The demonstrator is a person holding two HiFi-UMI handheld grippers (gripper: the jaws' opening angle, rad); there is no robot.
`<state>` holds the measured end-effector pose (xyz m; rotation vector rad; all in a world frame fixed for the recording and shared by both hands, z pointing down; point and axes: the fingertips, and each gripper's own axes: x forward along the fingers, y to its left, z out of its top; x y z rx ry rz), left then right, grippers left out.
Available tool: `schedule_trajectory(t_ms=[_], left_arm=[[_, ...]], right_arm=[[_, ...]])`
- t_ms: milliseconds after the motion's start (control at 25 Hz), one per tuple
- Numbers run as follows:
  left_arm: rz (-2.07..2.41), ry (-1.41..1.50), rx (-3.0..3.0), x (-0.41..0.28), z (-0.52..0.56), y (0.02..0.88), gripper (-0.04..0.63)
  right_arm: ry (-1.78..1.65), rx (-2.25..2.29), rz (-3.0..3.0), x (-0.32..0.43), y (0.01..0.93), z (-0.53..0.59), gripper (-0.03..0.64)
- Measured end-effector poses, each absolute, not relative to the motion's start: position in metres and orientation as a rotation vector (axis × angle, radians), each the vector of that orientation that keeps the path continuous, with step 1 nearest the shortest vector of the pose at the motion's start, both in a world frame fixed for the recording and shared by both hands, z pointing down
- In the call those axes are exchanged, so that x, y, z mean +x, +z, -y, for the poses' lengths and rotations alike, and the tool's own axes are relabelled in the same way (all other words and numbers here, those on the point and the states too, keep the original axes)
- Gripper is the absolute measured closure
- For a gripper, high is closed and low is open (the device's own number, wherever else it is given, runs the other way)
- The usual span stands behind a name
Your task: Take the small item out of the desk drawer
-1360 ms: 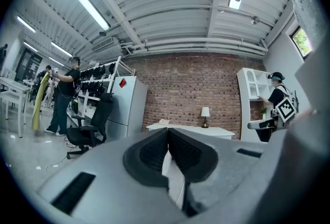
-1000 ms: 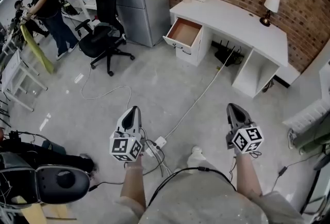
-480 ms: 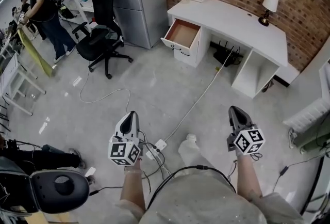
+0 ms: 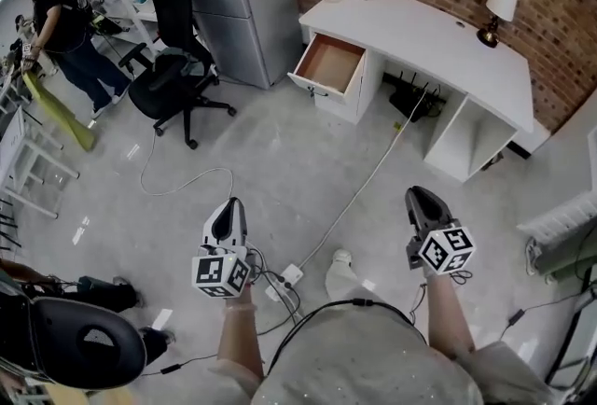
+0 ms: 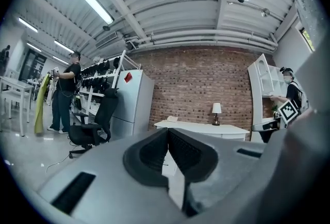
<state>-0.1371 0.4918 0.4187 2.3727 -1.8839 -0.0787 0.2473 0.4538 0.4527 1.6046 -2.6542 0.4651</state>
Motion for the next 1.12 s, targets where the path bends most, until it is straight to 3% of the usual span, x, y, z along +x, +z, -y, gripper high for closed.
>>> schedule_trajectory(t_ms=[280,1120], left_arm=[[1.874,-0.047,2.365,-0.13,-0.413,0.427,0.591],[1.82,-0.067,2.387,-0.087,-0.258,0.435,0.591]], right_arm=[[0.502,1.558,2.674,0.241,0.461,-0.368,0.495],[0.555,1.522,2.665,0.272,0.474,-0.231,0.468]])
